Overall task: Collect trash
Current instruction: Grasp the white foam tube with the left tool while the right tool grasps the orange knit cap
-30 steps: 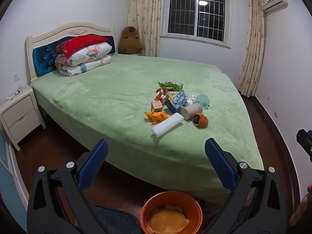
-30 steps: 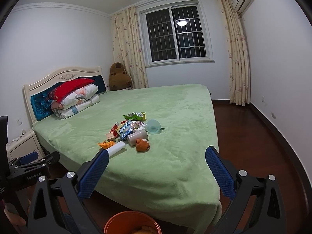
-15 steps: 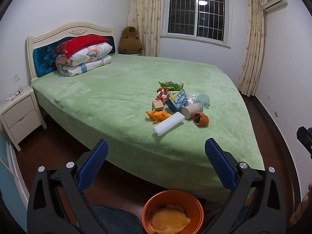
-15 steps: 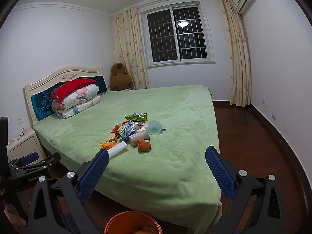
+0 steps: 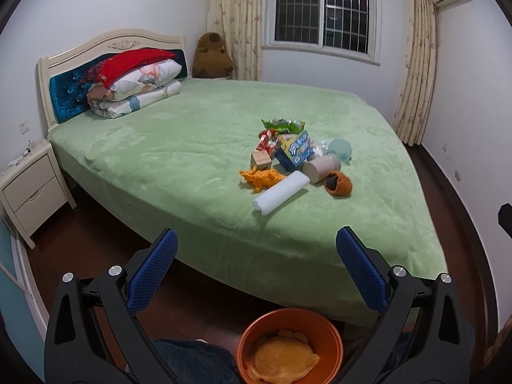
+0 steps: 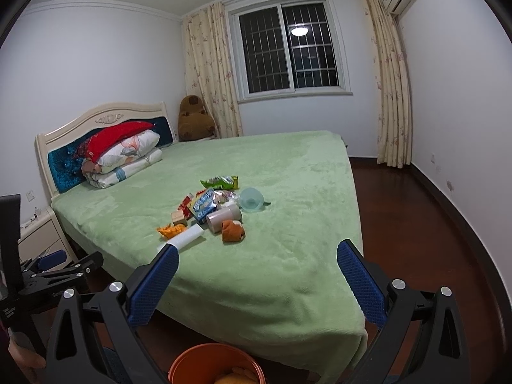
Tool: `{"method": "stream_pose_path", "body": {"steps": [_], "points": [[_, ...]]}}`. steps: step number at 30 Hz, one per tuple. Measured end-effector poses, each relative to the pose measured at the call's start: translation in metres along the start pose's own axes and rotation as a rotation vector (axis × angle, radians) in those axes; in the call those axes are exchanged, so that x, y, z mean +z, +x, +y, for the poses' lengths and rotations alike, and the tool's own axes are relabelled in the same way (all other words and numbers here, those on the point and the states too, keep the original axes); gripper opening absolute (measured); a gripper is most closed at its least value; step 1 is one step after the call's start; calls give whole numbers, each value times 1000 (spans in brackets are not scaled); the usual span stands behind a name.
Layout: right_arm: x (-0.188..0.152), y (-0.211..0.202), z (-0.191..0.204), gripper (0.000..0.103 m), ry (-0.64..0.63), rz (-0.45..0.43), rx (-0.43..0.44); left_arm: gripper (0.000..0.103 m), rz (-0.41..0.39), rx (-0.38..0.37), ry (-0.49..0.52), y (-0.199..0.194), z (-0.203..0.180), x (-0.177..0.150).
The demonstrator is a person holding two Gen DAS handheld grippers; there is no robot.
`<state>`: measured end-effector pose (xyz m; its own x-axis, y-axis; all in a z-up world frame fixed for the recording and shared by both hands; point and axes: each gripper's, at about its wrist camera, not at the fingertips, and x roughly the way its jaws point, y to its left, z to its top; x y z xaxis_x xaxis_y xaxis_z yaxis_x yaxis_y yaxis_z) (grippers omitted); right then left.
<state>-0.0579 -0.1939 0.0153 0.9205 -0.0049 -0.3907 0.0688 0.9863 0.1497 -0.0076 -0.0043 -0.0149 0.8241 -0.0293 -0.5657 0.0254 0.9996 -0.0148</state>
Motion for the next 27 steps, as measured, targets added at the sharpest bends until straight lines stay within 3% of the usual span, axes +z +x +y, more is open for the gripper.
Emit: {"method": "stream_pose_path", "body": {"steps": [3, 11, 18, 21, 27], "points": [[-4, 16, -4, 98, 4, 29, 2, 97, 24, 13, 44, 31, -4, 4], [-10, 57, -16, 98, 26, 97, -4, 97, 172, -140, 126, 159, -5, 24], [-16, 83, -26, 98, 52, 137, -16, 93, 303, -229, 60, 234, 11, 30], [-18, 95, -28, 98, 59, 157, -13, 65, 318, -255, 78, 241, 10, 32], [-20, 110, -25, 98, 48, 180, -5, 50, 308, -329, 76, 236, 9, 33]]}}
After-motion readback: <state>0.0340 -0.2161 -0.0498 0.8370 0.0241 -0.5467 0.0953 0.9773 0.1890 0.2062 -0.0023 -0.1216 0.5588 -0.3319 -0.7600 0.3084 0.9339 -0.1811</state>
